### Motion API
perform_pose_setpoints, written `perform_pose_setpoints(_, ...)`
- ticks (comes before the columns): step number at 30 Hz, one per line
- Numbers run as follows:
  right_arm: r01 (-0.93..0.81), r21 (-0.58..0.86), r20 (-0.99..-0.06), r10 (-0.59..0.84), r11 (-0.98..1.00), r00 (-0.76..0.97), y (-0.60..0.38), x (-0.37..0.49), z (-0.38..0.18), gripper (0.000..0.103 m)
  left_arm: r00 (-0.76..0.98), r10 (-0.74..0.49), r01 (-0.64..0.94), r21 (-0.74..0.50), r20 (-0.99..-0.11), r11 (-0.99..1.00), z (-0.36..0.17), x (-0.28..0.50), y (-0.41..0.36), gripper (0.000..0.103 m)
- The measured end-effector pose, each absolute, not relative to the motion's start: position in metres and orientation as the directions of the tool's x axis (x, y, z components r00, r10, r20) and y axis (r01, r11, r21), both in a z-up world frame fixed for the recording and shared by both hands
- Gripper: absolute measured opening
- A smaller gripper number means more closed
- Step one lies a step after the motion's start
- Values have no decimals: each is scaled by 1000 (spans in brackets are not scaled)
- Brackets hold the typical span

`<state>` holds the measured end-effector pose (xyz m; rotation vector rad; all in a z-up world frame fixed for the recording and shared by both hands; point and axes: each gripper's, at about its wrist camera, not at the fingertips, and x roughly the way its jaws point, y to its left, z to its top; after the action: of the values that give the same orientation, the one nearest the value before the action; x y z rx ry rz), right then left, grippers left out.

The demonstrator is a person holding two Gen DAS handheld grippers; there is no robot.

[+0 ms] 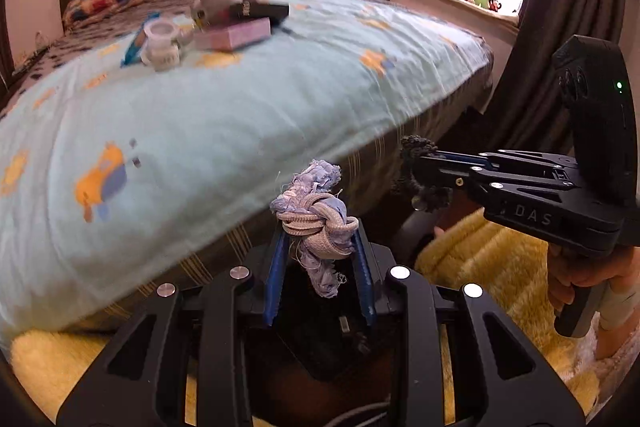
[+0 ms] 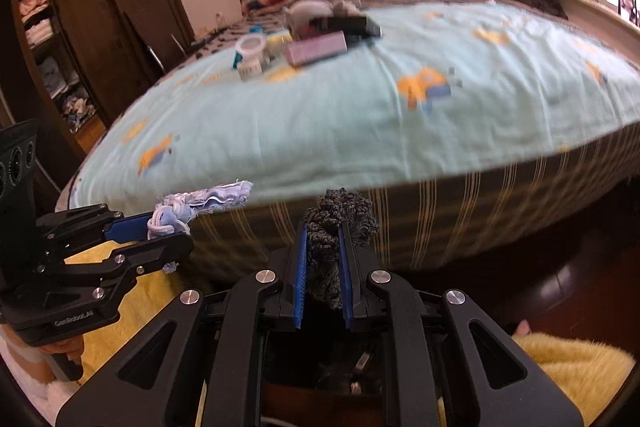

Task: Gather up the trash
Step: 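Carry both items down to the bin and open both tools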

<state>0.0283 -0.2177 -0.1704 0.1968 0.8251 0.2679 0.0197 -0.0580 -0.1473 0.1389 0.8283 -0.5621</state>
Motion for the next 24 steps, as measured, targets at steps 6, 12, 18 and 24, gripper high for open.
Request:
perform_pose_setpoints(6, -122, 273, -762, 292, 954, 578, -214, 29, -208, 15, 471, -376, 483, -124, -798, 867, -191, 26, -60, 29)
perform_pose_setpoints(12, -88, 320, -809, 320, 943, 493, -209, 36, -247, 15, 394, -375, 437, -188, -839, 880, -236, 44, -59, 29)
perform_pose_setpoints(18, -63, 345, -841, 338, 937, 423, -204, 39, -279, 16, 326, -372, 416, -222, -869, 882, -268, 58, -64, 29)
perform_pose_setpoints(24, -57, 369, -863, 365, 928, 350, -198, 48, -301, 16, 304, -368, 410, -228, -879, 883, -278, 64, -67, 29)
